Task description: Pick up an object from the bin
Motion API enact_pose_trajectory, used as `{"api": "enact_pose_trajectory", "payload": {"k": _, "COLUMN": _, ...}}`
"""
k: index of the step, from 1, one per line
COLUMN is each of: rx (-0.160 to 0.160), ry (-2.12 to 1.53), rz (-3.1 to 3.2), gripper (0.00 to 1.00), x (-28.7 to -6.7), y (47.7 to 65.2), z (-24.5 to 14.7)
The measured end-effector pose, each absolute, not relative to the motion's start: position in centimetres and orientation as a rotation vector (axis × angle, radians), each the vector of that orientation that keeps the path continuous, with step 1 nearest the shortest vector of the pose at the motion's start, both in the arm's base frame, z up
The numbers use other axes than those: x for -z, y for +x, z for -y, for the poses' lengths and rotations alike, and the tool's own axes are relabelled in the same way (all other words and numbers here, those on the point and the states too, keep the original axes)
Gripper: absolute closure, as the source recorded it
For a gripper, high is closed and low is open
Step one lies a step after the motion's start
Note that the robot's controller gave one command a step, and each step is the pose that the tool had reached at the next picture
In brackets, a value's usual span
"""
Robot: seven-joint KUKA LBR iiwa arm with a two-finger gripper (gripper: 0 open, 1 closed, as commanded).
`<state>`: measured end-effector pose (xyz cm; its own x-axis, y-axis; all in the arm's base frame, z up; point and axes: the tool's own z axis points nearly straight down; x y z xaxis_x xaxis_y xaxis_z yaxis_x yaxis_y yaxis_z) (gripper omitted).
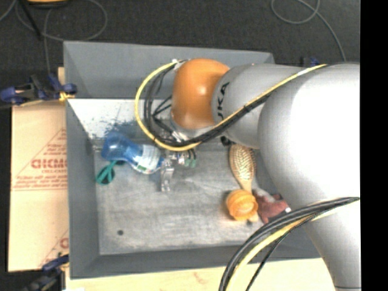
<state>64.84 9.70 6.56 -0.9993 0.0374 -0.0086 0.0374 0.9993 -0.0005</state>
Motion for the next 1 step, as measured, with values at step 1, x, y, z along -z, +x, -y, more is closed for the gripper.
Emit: {"api": "enact_pose_trajectory", "payload": {"k": 1, "rx": -0.005, "ry": 0.217, "rz": -3.125, "gripper": 1.0, "x": -7.49, "y": 63.46, "z": -9.51}}
